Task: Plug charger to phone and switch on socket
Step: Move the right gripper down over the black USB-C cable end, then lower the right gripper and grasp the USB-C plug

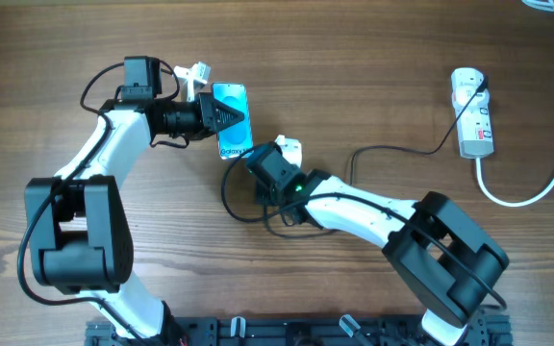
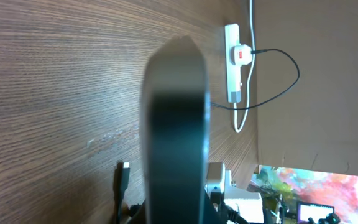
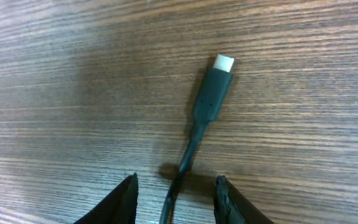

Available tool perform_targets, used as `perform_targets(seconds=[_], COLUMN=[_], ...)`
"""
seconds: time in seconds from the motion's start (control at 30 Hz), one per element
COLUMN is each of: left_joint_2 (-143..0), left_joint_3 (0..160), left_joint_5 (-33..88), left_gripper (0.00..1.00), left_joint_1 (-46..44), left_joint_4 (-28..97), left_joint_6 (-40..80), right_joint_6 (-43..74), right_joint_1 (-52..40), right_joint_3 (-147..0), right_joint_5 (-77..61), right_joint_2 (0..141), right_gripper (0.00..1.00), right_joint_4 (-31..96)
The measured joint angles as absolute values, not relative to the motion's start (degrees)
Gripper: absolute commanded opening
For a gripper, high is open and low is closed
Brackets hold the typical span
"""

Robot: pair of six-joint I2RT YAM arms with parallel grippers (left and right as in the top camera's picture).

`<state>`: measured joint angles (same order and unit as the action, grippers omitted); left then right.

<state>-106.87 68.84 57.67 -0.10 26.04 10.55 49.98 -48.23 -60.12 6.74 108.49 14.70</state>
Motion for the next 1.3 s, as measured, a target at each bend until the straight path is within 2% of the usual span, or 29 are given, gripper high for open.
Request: perform_targets(seconds=[0.1,0.17,0.37,0.5,0.57,0.77,1.1,1.3], left_joint_2=[-106.9,-106.9,-106.9,-106.9,-106.9,-106.9,-106.9,-106.9], left_joint_3=[68.8,68.8,68.8,68.8,68.8,68.8,68.8,68.8], left_joint_5=[57.0,56.9,56.9,56.9,56.9,56.9,56.9,56.9], left_gripper=[0.04,0.04,0.04,0.04,0.04,0.04,0.04,0.04], left_joint_1=[-0.1,-0.1,-0.1,-0.1,-0.1,-0.1,-0.1,-0.1], left_joint_4=[26.1,26.1,26.1,26.1,26.1,26.1,26.1,26.1], left_joint_6=[10.5,10.5,10.5,10.5,10.5,10.5,10.5,10.5], right_joint_6=[48.8,48.2,47.8,47.1,46.7,42.4,49.4,52.5], right_joint_1=[-48.2,-48.1,-42.0,-38.2,-38.3,-38.3,-42.3,-44.2], right_joint_3=[-64.8,-66.9,-68.1,-68.1,-68.1,-68.1,-68.1,-69.9], right_joint_5=[9.7,10.6,7.0,3.9,3.0,-0.5,-2.3,1.6], right_joint_2=[109.5,109.8,109.8,109.8,109.8,109.8,110.0,112.9], right_gripper=[0.13,0.08,0.1,0.16,0.23,0.29,0.5,0.51], right_joint_4=[28.3,33.1,36.9,38.0,37.5,34.6,23.1,27.0])
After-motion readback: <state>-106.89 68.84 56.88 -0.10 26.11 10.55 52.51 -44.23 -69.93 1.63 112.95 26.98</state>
